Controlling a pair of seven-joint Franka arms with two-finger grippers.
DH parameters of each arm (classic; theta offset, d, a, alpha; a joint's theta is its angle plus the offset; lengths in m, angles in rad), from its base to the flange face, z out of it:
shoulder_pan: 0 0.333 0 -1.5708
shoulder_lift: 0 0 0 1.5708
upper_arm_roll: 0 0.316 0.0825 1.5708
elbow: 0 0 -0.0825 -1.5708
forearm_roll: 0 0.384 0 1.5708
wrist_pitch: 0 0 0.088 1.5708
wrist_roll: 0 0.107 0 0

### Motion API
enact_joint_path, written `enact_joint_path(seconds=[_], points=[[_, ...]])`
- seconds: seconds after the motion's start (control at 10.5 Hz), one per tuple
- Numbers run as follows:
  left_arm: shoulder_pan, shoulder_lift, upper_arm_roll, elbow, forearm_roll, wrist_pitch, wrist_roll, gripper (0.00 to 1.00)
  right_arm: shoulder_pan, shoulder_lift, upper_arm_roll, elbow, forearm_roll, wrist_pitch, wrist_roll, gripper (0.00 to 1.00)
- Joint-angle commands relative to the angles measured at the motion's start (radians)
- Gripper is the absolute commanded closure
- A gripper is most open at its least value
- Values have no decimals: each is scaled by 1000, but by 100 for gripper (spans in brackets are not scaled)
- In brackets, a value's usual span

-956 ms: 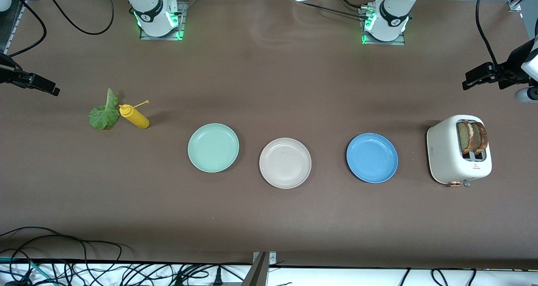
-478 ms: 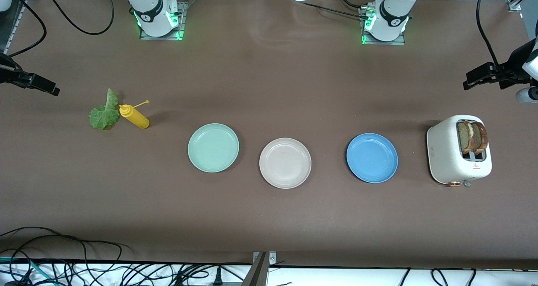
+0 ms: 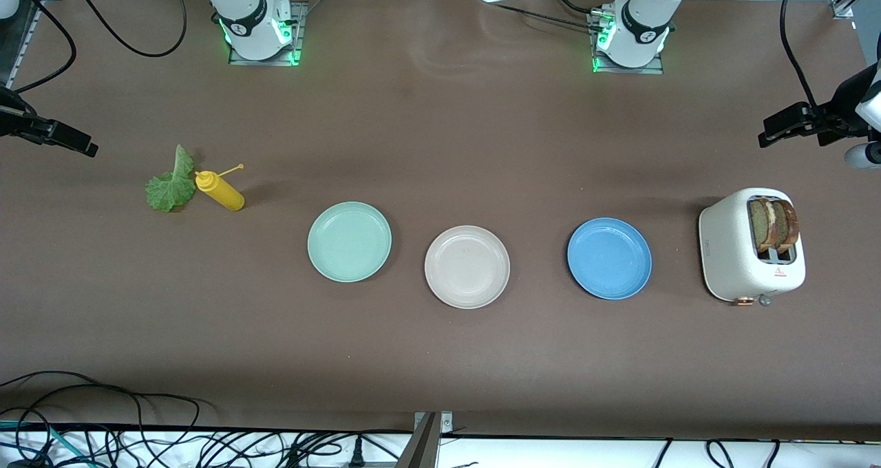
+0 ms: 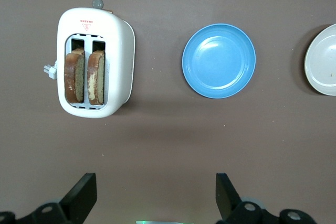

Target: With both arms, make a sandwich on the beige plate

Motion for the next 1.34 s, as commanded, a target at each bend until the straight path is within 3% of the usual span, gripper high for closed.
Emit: enact_joint_path(seconds=[0.0, 1.24], points=[[11, 13, -4, 30, -4, -24, -2, 0, -2, 8, -2, 22, 15, -16, 1, 0], [26, 21, -4, 32, -4, -24, 2, 0, -1, 8, -2, 22, 15, -16, 1, 0]])
